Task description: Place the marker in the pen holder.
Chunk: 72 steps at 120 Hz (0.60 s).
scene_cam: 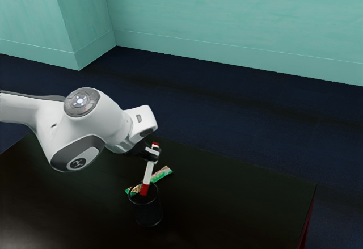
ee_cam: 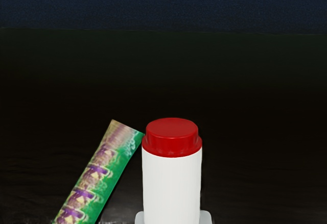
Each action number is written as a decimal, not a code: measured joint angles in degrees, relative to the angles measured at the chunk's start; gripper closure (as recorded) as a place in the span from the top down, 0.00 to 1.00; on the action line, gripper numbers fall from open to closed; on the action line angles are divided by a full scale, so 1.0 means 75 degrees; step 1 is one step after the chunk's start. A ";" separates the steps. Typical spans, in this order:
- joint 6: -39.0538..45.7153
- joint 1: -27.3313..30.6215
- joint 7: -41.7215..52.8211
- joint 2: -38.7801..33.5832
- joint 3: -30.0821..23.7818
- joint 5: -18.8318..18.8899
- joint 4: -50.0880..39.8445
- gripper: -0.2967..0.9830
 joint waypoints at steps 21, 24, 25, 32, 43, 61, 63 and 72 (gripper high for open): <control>-0.0005 0.0097 -0.0176 0.0159 0.0000 0.0238 0.0056 0.15; -0.0006 0.0098 -0.0197 0.0164 0.0000 0.0257 0.0057 0.15; -0.0007 0.0098 -0.0204 0.0165 0.0000 0.0264 0.0058 0.15; -0.0013 0.0098 -0.0250 0.0171 0.0000 0.0305 0.0059 0.21; -0.0036 0.0100 -0.0298 0.0172 0.0002 0.0328 0.0060 0.37; -0.0059 0.0103 -0.0360 0.0164 0.0003 0.0341 0.0060 0.57; -0.0060 0.0103 -0.0365 0.0163 0.0003 0.0341 0.0060 0.59; -0.0069 0.0110 -0.0390 0.0163 0.0003 0.0344 0.0060 0.64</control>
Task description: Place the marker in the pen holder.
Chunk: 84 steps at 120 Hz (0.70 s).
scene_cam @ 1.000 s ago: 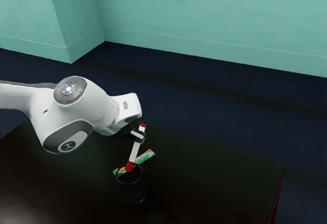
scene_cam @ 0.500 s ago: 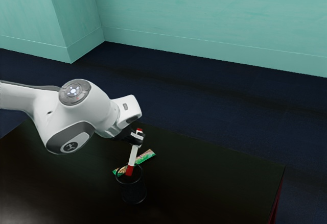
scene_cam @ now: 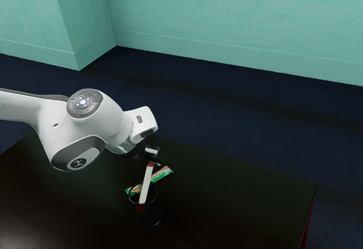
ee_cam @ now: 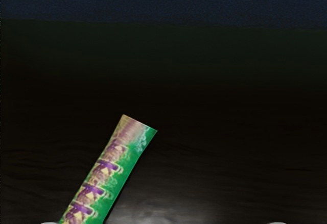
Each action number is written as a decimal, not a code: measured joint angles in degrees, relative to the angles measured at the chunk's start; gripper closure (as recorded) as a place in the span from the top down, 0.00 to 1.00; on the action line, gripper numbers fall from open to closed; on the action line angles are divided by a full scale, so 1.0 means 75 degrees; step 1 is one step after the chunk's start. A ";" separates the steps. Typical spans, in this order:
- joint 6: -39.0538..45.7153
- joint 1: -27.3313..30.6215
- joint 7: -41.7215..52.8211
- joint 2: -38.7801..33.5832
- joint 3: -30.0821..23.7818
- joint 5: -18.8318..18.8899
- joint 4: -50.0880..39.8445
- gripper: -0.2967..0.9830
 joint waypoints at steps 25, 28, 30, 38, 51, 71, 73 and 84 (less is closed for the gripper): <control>-0.1021 0.0383 -0.0044 0.0042 0.0047 -0.0044 0.1053 0.72; -0.1327 0.0416 -0.0044 0.0078 0.0052 -0.0055 0.1429 0.72; -0.1555 0.0429 -0.0038 0.0104 0.0053 -0.0061 0.1699 0.73; -0.2527 0.0436 0.0084 0.0371 0.0218 -0.0142 0.2870 0.74; -0.4195 0.0494 0.0433 0.0969 0.0606 -0.0540 0.4668 0.75; -0.6269 0.0501 0.1250 0.1446 0.1097 -0.1132 0.6427 0.76; -0.6462 0.0516 0.1334 0.1513 0.1131 -0.1197 0.6630 0.76; -0.7362 0.0584 0.1765 0.1720 0.1322 -0.1491 0.7410 0.76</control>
